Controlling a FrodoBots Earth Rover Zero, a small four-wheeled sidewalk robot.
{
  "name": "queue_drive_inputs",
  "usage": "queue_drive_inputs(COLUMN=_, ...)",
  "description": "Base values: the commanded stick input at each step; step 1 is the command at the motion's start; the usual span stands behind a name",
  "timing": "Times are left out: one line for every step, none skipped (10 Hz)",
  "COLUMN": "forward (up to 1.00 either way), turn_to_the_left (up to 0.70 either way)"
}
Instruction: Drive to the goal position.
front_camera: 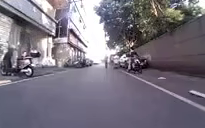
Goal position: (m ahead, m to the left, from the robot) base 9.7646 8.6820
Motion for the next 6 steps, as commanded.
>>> queue_drive_inputs(forward=0.45, turn_to_the_left=0.00)
queue_drive_inputs(forward=0.45, turn_to_the_left=0.00)
queue_drive_inputs(forward=0.45, turn_to_the_left=0.00)
queue_drive_inputs(forward=0.45, turn_to_the_left=0.00)
queue_drive_inputs(forward=0.52, turn_to_the_left=0.00)
queue_drive_inputs(forward=0.70, turn_to_the_left=0.00)
